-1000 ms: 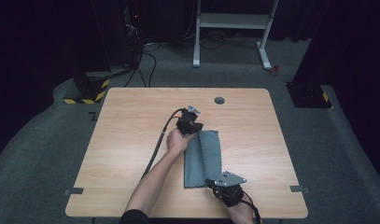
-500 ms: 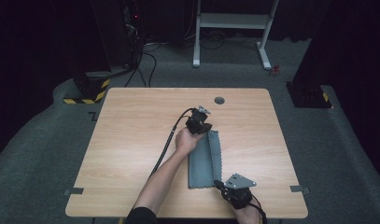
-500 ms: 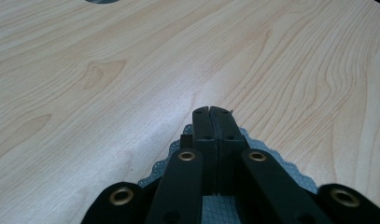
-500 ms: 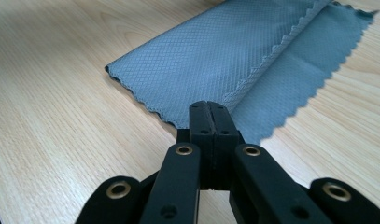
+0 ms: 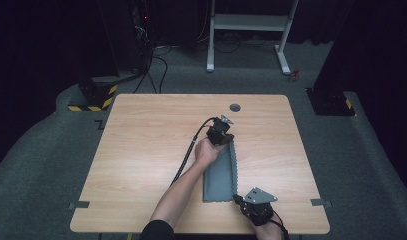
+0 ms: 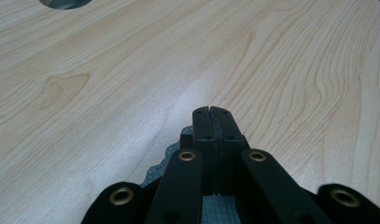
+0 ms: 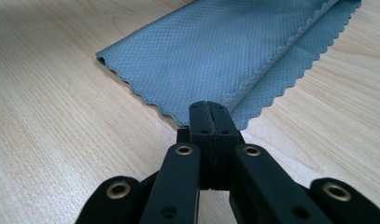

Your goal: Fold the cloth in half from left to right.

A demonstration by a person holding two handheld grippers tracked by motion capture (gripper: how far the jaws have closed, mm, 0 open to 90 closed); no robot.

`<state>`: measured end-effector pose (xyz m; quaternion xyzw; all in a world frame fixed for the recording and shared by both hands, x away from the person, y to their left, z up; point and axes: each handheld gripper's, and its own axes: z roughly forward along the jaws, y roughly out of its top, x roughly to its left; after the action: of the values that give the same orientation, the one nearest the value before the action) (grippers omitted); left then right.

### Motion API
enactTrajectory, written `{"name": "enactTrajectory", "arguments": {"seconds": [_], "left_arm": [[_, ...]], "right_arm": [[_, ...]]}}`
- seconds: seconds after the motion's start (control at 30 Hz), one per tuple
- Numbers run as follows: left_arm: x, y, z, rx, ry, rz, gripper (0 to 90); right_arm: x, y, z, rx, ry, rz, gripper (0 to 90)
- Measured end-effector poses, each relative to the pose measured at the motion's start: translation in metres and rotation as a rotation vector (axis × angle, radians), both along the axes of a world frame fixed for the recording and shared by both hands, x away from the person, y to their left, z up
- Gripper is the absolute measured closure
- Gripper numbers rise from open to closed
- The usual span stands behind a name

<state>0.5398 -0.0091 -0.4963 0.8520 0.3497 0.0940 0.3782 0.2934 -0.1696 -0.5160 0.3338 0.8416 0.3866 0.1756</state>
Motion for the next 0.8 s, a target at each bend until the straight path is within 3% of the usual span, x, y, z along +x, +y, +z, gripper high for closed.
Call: {"name": "enactTrajectory", "arguments": {"seconds": [0.33, 0.5, 0.6, 0.67, 0.8], "left_arm": [[0.003, -0.009, -0.007, 0.017, 0.014, -0.001, 89.3], [0.002, -0.011, -0.008, 0.022, -0.003, 0.008, 86.7], [0.002, -0.012, -0.008, 0.022, -0.008, 0.020, 75.5], [0.002, -0.011, -0.007, 0.027, -0.004, 0.040, 64.2], [-0.002, 0.003, 0.004, -0.014, -0.034, 0.091, 52.9]], "right_arm": [[0.002, -0.002, -0.003, -0.003, 0.013, -0.011, 90.0], [0.003, -0.003, -0.004, -0.001, 0.028, -0.011, 90.0], [0.004, -0.002, -0.003, -0.011, 0.038, -0.007, 88.8], [0.006, -0.004, -0.003, -0.003, 0.044, -0.011, 81.6], [0.011, -0.012, 0.001, 0.029, 0.034, -0.048, 75.5]]}}
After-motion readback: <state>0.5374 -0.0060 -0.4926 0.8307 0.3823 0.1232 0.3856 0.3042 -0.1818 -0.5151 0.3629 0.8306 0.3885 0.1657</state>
